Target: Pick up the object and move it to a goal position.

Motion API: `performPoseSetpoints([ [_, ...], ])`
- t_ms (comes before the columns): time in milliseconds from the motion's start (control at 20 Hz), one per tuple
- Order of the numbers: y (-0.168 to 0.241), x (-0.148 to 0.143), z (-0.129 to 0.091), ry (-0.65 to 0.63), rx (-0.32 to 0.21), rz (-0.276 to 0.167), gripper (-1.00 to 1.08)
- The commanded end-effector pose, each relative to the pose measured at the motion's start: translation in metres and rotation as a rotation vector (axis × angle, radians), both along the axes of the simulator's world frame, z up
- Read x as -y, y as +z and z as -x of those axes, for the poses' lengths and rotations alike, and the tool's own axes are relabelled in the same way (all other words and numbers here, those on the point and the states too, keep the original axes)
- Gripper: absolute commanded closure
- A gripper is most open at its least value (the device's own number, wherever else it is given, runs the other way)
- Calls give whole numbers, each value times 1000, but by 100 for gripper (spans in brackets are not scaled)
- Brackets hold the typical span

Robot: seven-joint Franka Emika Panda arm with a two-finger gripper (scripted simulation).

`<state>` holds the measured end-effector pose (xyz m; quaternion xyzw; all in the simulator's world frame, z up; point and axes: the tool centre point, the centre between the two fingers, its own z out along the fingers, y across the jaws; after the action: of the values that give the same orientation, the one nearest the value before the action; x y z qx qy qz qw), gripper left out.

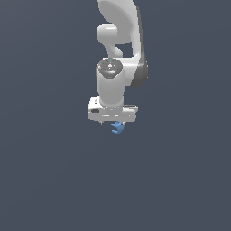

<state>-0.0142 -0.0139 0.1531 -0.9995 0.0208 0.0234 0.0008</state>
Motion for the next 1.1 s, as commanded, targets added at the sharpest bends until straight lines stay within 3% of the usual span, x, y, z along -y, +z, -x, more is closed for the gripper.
performPoseSetpoints([
  [0,0,0,0,0,0,0,-92],
  [550,13,-6,-8,23,19,-17,-92],
  [1050,2,-10,1,-41,22,-11,-92],
])
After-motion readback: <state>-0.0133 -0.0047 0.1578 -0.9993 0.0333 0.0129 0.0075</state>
